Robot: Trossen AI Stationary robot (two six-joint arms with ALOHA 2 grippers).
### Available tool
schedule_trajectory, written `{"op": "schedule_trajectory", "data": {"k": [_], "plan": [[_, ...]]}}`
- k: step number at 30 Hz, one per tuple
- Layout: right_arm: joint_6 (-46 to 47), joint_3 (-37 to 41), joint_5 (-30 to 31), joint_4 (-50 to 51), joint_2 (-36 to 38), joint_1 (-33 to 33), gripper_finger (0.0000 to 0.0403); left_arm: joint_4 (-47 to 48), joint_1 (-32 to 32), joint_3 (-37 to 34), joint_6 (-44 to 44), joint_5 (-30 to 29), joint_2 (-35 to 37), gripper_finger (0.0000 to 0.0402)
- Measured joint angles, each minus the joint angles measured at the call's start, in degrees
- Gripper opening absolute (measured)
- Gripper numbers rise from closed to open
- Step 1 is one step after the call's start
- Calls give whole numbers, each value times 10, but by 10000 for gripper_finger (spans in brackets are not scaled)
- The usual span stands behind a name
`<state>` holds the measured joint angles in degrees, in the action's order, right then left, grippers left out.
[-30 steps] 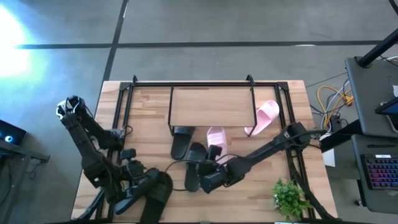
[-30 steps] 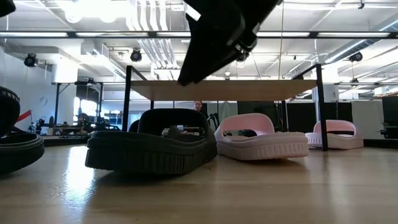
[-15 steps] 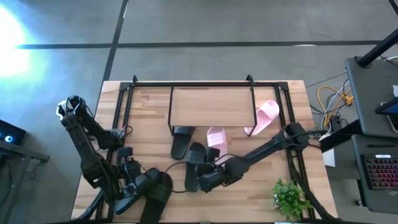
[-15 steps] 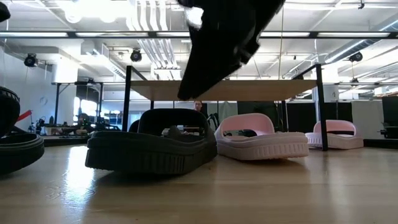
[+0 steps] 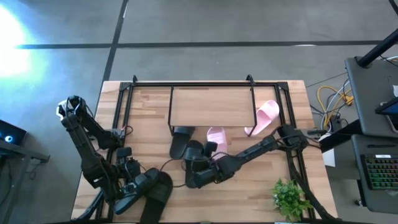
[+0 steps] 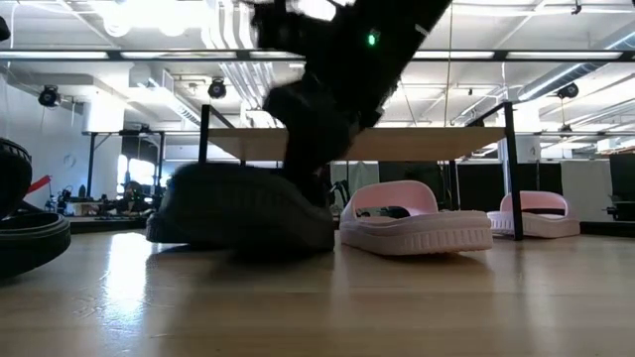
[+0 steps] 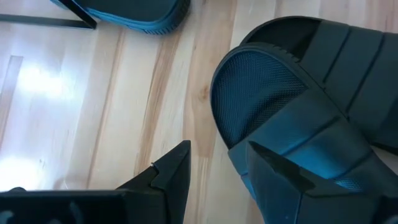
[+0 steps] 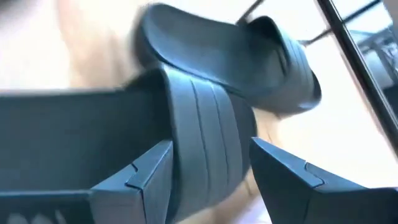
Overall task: Pick and place slides into the shelf
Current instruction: Put the black slides under the shelf
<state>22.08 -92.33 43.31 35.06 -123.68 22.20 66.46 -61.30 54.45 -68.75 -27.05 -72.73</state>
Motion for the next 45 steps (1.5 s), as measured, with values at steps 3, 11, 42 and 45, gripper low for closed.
{"op": "schedule_trajectory", "data": {"k": [3, 11, 42, 45], "plan": [[39, 1, -2, 47, 0, -20, 189, 0, 0, -1, 0, 0, 0, 141], [104, 1, -5, 92, 0, -57, 75, 0, 0, -2, -13, 0, 0, 141], [134, 2, 108, 103, 6, -104, 13, 0, 0, -4, -15, 1, 0, 141], [64, 3, 98, 51, 3, -119, 13, 0, 0, -3, -15, 4, 0, 141]]}}
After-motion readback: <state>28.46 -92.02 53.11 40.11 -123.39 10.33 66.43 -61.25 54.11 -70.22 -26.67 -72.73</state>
